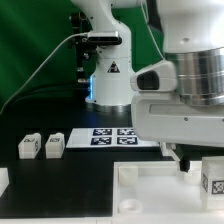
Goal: Assemble one leg
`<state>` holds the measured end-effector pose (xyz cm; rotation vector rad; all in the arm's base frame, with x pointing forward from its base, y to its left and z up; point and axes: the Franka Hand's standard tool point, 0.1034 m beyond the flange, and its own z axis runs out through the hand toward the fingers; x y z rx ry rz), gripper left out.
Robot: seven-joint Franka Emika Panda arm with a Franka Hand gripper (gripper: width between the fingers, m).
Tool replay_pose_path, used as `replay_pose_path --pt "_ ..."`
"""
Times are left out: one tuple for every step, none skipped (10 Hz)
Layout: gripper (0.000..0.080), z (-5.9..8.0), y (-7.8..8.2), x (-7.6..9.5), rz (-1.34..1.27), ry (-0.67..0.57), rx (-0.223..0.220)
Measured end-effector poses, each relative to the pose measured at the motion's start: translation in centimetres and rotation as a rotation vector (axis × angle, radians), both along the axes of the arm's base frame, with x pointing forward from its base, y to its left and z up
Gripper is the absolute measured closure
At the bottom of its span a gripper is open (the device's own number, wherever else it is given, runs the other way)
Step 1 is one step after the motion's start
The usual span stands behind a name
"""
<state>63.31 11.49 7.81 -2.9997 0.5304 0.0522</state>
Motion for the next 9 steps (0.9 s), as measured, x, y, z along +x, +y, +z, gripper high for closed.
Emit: replay_pose_path --pt "0.0151 0.16 0.13 0.11 0.183 -0.012 -0.014" --pt "0.0151 0.16 0.06 0.12 0.263 -0.019 -0.019" --pt "0.0151 0.11 0.09 0.10 0.195 -0.013 -0.017" --pt "0.0265 0.11 0.04 0.11 0.200 -0.014 -0.017" --pt "0.0412 0.10 0.04 0.10 0.199 -0.013 -0.017" --pt "0.0412 0.10 0.16 0.09 0.081 -0.003 -0.013" --pt "0.0508 0.09 0.20 0.08 -0.030 0.008 -0.014" --pt "0.0508 0.08 0.22 0.08 -0.124 0.016 -0.015" --pt "0.0508 0.10 0.24 0.08 -0.277 0.031 -0.018"
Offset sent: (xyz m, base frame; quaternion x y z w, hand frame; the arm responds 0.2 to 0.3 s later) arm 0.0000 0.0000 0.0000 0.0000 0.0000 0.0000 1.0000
